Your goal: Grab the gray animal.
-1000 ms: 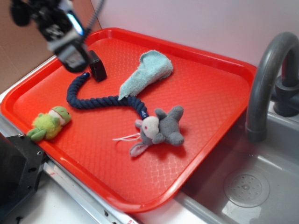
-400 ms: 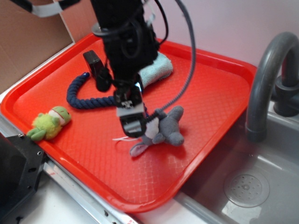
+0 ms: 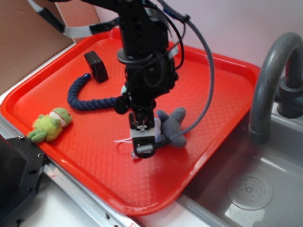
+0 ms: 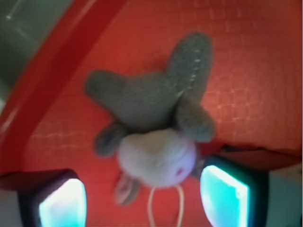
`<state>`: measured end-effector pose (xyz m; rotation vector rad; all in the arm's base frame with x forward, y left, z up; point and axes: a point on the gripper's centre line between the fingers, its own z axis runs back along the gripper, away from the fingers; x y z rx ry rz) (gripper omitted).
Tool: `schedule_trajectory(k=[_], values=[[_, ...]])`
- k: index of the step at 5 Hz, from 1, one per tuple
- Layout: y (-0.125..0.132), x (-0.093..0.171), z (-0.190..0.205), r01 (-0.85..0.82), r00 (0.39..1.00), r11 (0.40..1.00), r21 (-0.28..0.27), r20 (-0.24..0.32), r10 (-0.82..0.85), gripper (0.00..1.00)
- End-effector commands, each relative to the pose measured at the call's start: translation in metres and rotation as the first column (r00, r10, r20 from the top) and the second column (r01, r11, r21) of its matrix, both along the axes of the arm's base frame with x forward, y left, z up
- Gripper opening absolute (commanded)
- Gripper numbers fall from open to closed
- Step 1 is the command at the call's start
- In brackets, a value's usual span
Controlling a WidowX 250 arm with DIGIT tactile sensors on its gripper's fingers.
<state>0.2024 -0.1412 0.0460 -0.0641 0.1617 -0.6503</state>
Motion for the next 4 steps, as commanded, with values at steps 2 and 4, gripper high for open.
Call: schedule_trajectory(k=[2,4], values=[[-0.003,0.009,-0.008,0.071,0.997,0.985,0.159,0.011,-0.074,1.00],[-0.007,0.009,-0.014,0.134,0.991,0.982,0.136,0.009,-0.137,0.00]])
